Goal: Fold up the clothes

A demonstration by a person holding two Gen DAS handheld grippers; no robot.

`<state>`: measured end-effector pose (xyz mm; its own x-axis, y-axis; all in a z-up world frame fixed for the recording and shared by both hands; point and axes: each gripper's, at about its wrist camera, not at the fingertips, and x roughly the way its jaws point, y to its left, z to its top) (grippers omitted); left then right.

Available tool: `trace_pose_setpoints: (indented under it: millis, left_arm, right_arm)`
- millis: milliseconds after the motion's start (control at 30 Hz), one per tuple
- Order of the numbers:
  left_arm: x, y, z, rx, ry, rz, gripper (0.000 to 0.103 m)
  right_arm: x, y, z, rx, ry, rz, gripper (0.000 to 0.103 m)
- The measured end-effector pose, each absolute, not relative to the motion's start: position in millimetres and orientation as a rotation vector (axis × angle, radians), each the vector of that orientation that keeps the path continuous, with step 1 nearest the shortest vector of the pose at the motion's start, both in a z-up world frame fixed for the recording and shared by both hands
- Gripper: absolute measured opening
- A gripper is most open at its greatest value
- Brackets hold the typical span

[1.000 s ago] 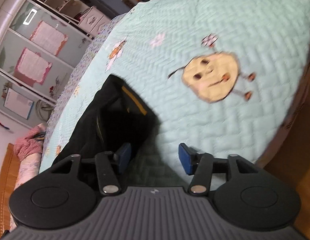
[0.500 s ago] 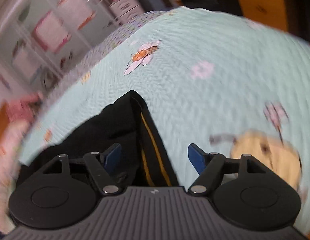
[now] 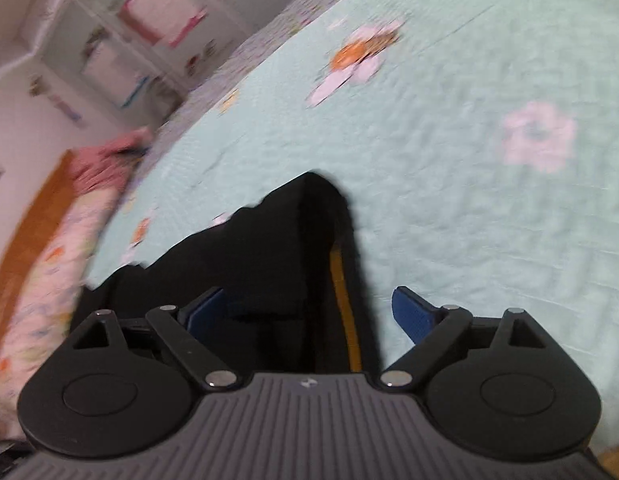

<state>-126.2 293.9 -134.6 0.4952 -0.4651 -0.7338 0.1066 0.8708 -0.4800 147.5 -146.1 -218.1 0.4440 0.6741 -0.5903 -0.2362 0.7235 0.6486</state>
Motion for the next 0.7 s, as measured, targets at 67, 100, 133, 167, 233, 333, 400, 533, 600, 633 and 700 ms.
trace_pose_setpoints:
  millis: [67, 100, 133, 167, 233, 333, 400, 533, 600, 633, 700]
  left_arm:
    - [-122, 293, -138, -0.409, 1.007, -0.359, 0.04]
    - [-121, 293, -139, -0.413, 1.011, -0.36, 0.04]
    - [-120, 292, -140, -0.414, 1.016, -0.363, 0.04]
    - [-120, 291, -141, -0.415, 1.02, -0.366, 0.04]
    - [-119, 289, -144, -0.417, 1.028, -0.372, 0.042]
    - [-117, 288, -147, -0.418, 1.039, -0.372, 0.042]
    - [-115, 289, -149, -0.428, 1.048, -0.369, 0.042]
    - [-111, 293, -150, -0.441, 1.048, -0.351, 0.044]
    - [-110, 296, -151, -0.448, 1.043, -0.345, 0.046]
    - [-109, 297, -153, -0.447, 1.044, -0.342, 0.046]
    - [-107, 296, -157, -0.444, 1.053, -0.335, 0.046]
  right_arm:
    - [155, -138, -219, 0.509, 0.996, 0.673, 0.092]
    - [159, -136, -220, 0.511, 1.009, 0.695, 0.092]
    - [163, -135, -220, 0.513, 1.023, 0.717, 0.092]
    - [168, -136, -224, 0.553, 1.031, 0.75, 0.092]
    - [177, -137, -230, 0.623, 1.036, 0.816, 0.092]
    - [185, -129, -231, 0.617, 1.006, 0.839, 0.09]
    - [189, -117, -228, 0.587, 1.007, 0.834, 0.092]
    - [182, -92, -217, 0.43, 1.009, 0.849, 0.094]
    - [172, -82, -210, 0.34, 1.006, 0.847, 0.091]
    - [166, -78, -207, 0.296, 1.009, 0.837, 0.088]
    - [156, -67, -197, 0.226, 0.998, 0.784, 0.067]
